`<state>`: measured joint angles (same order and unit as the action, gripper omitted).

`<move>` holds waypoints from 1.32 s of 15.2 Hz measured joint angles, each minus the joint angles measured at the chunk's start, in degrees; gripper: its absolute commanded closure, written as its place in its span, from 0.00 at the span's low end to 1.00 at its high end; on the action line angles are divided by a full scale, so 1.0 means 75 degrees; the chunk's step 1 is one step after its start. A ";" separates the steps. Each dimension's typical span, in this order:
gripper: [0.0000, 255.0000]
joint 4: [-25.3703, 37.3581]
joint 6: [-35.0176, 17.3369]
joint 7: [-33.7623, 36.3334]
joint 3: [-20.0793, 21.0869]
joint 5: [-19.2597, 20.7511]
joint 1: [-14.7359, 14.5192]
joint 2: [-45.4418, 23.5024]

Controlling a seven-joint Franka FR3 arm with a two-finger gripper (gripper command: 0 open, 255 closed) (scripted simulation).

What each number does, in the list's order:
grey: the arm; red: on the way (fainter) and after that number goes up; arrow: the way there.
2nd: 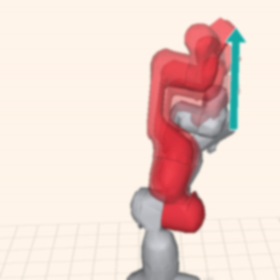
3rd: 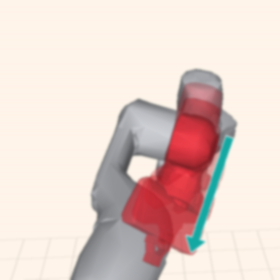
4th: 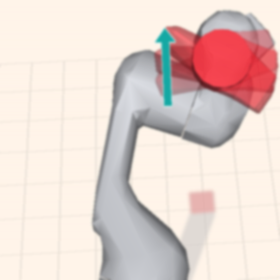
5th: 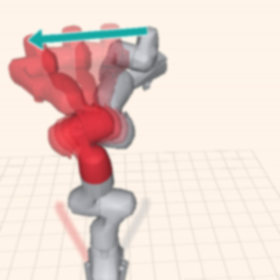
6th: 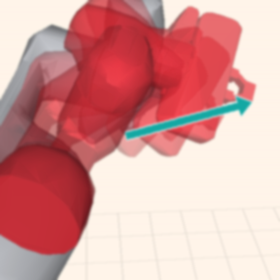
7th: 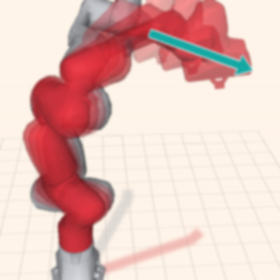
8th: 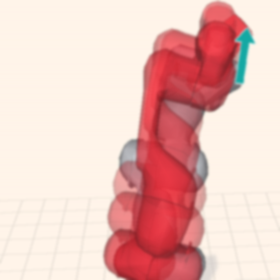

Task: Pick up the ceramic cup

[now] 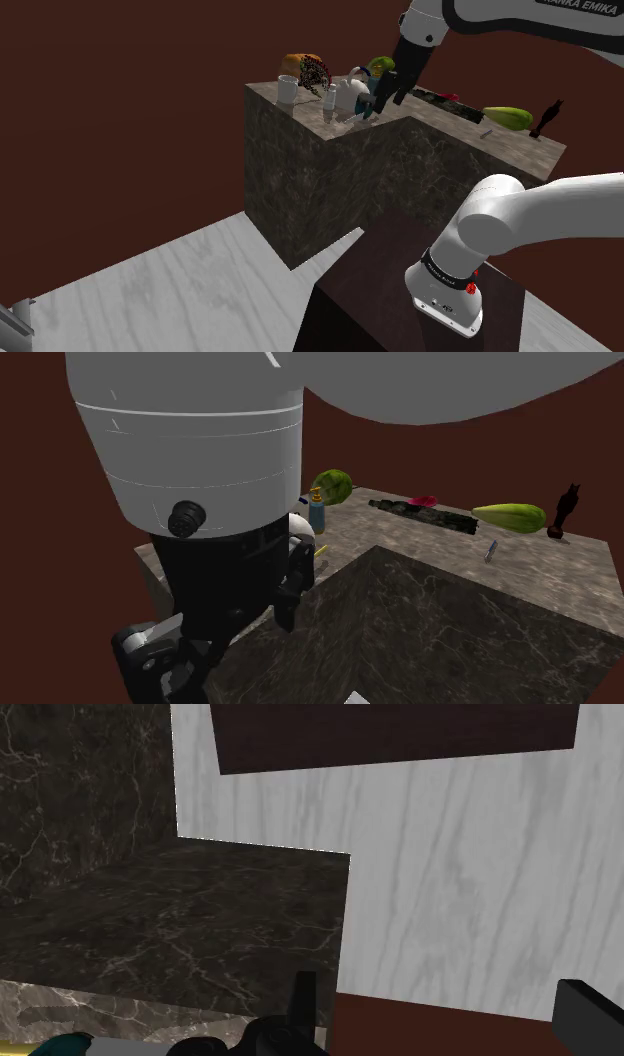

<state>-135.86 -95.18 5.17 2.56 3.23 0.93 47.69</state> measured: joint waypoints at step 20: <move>0.00 0.2435 -0.1517 -0.2596 -0.2334 0.0408 0.0603 -0.4340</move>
<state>-117.60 -106.55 -14.30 -14.95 6.30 5.45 15.14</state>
